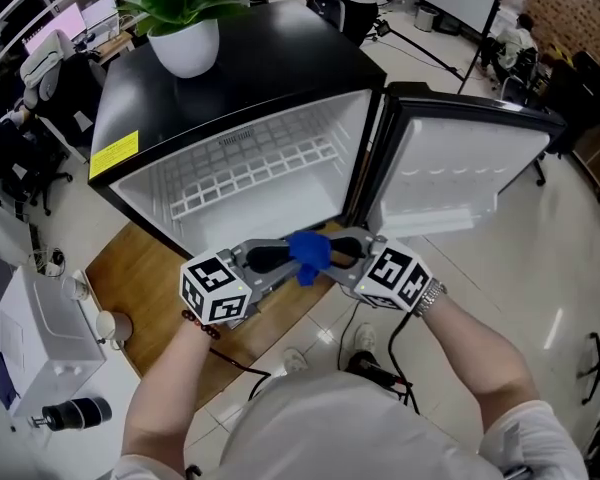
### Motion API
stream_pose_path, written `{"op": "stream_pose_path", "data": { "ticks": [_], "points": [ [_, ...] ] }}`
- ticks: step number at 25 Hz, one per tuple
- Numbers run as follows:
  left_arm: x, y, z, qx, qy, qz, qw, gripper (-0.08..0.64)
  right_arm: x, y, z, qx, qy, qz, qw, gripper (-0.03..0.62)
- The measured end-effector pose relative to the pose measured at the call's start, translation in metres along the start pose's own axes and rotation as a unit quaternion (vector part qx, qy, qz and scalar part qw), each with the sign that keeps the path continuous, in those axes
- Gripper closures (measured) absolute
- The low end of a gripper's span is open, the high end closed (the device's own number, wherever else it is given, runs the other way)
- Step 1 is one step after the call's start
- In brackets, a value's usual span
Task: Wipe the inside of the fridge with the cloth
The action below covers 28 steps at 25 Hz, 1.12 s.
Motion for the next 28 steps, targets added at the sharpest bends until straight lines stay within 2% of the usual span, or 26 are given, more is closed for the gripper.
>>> {"op": "stream_pose_path", "data": {
  "ticks": [7, 12, 16, 20, 28],
  "points": [
    [-0.004, -0.007, 0.028, -0.089, 0.003, -0.033, 0.9955, 0.488, 0.011, 0.019, -0.025, 0.077, -0.031, -0.009, 0.997, 0.485],
    [-0.007, -0.019, 0.051, -0.159, 0.005, -0.049, 0.986, 0.488, 0.013, 0.036, -0.039, 0.123, -0.042, -0.021, 0.991, 0.485],
    [-0.006, -0.031, 0.071, -0.215, 0.006, -0.056, 0.975, 0.488, 0.013, 0.044, -0.043, 0.136, -0.044, -0.024, 0.989, 0.485],
    [-0.001, -0.048, 0.087, -0.253, 0.026, -0.06, 0.9652, 0.488, 0.01, 0.05, -0.047, 0.144, -0.049, -0.031, 0.988, 0.491],
    [0.013, -0.078, 0.117, -0.305, 0.079, -0.069, 0.9464, 0.488, 0.002, 0.057, -0.056, 0.157, -0.059, -0.049, 0.985, 0.579]
  ]
}}
Point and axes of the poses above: the fingertips, and each gripper's own axes: y backward along the fingers, z to its left, x out of its underside, the point moved 3 cm from there along y, backward along the fingers, and after that the axes turned 10 degrees about -x, right-handed, at the moved point
